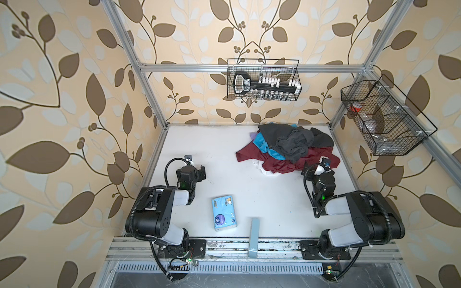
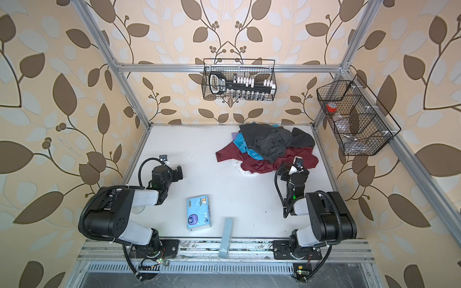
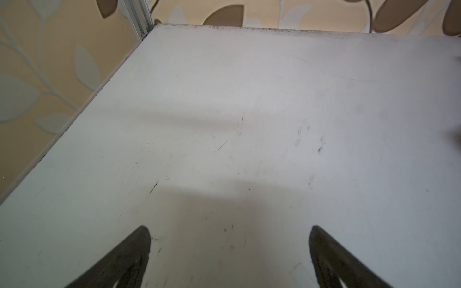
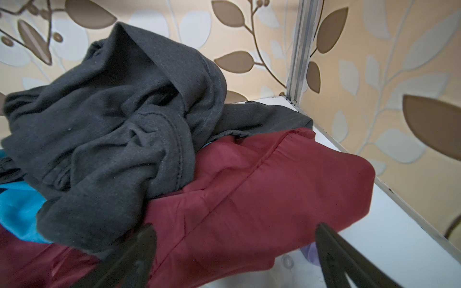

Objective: Pick out a specific cloth from the pile
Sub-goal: 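Reach the right gripper to the maroon shirt while the left arm lifts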

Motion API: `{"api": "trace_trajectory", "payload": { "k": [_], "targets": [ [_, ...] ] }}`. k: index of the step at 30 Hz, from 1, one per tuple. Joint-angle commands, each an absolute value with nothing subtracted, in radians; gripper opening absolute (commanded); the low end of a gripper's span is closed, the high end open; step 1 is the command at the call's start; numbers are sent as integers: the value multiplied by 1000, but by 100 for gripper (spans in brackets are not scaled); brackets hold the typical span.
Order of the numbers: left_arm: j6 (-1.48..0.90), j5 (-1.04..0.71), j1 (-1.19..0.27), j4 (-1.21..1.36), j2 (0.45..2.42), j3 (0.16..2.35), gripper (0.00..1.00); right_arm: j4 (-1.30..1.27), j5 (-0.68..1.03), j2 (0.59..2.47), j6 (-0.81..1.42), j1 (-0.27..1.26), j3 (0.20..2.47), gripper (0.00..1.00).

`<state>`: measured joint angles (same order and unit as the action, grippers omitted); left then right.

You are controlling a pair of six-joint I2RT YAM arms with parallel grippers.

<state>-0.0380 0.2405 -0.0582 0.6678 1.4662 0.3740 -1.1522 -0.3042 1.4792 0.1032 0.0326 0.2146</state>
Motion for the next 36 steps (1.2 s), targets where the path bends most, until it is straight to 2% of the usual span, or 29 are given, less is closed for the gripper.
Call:
{"api": "trace_trajectory", "payload": {
  "k": [1,2,4,11,15,18,24,32,36],
  "targets": [
    [-80,336,-61,525,1290,424,99,-1130,-413,1429,54,93,224,100],
    [-76,328,-65,526,1236,401,99,-1029,-481,1386,44,123,251,100],
    [-102,300,-69,502,1132,371,99,-876,-485,1302,57,131,305,100],
    [-206,59,-75,112,818,454,99,-357,-337,1048,157,136,492,100],
    [-254,-181,-110,98,745,444,99,-21,-286,1036,207,176,657,100],
    [-215,-318,-179,94,769,479,99,125,-199,1077,203,220,735,99],
    [-165,-569,-228,51,887,551,99,248,-96,1218,219,296,793,92],
    [-133,-579,-258,20,902,563,99,167,-20,1347,271,302,778,88],
    [-132,-577,-268,20,877,558,99,146,-2,1440,280,293,810,80]
  ]
}}
